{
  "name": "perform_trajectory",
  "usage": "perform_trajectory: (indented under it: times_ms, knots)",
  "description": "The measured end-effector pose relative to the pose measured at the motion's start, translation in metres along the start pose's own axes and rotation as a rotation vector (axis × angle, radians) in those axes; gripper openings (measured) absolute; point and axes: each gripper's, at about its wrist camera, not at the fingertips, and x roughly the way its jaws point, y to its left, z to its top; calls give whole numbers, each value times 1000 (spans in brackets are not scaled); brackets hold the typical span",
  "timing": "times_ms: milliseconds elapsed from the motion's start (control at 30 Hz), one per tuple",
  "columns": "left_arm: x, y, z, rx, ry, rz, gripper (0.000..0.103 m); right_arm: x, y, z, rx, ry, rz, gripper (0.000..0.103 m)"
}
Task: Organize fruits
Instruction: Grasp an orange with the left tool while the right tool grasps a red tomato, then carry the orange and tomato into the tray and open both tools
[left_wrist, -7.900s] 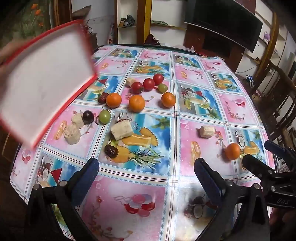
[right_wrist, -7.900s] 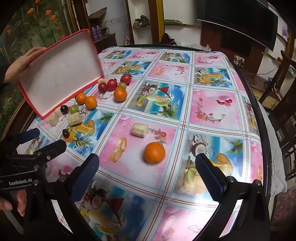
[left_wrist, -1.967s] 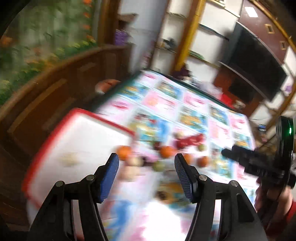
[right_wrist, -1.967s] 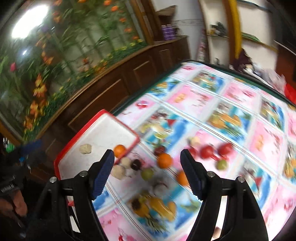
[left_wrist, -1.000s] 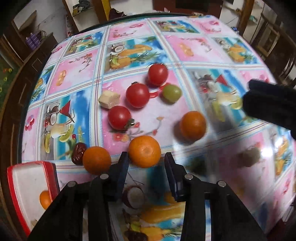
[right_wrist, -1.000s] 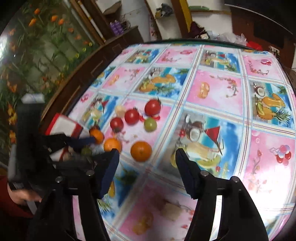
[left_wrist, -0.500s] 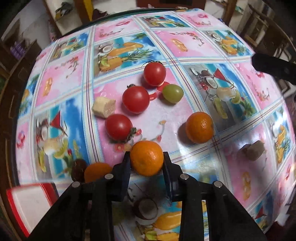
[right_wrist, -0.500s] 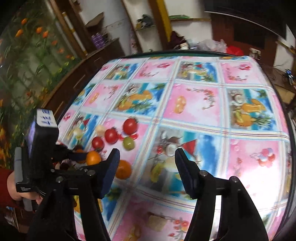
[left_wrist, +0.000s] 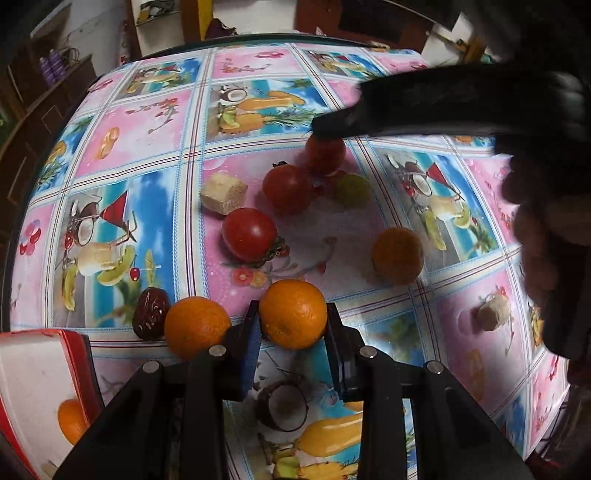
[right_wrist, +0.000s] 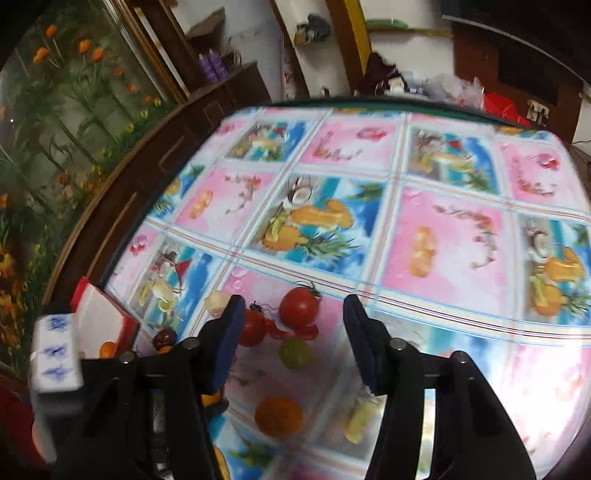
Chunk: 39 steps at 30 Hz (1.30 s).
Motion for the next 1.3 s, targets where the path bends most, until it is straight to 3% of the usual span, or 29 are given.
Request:
perform_trajectory:
  times_ms: [200, 400, 633, 833, 1000, 1133, 1300]
  knots:
    - [0, -4, -2, -49, -28, 15, 31, 45, -2, 2, 13, 90, -35, 43]
    - [-3, 0, -5, -126, -26, -34, 31, 49, -3, 3, 59, 96, 25, 34]
    - [-29, 3, -21, -174, -17, -94, 31, -9, -14, -6, 126, 1, 77, 34]
    - [-106, 13, -45, -154, -88, -110, 31, -49, -9, -24, 103, -48, 62, 34]
    - [-157, 42, -76, -175, -120, -66, 31, -65, 17, -32, 90, -77, 87, 34]
    - [-160, 68, -88, -200, -135, -10, 31, -64, 49, -39, 33, -121, 143, 34]
    - [-160, 112, -104, -356, -191, 31, 31, -38, 80, -43, -4, -203, 244, 34]
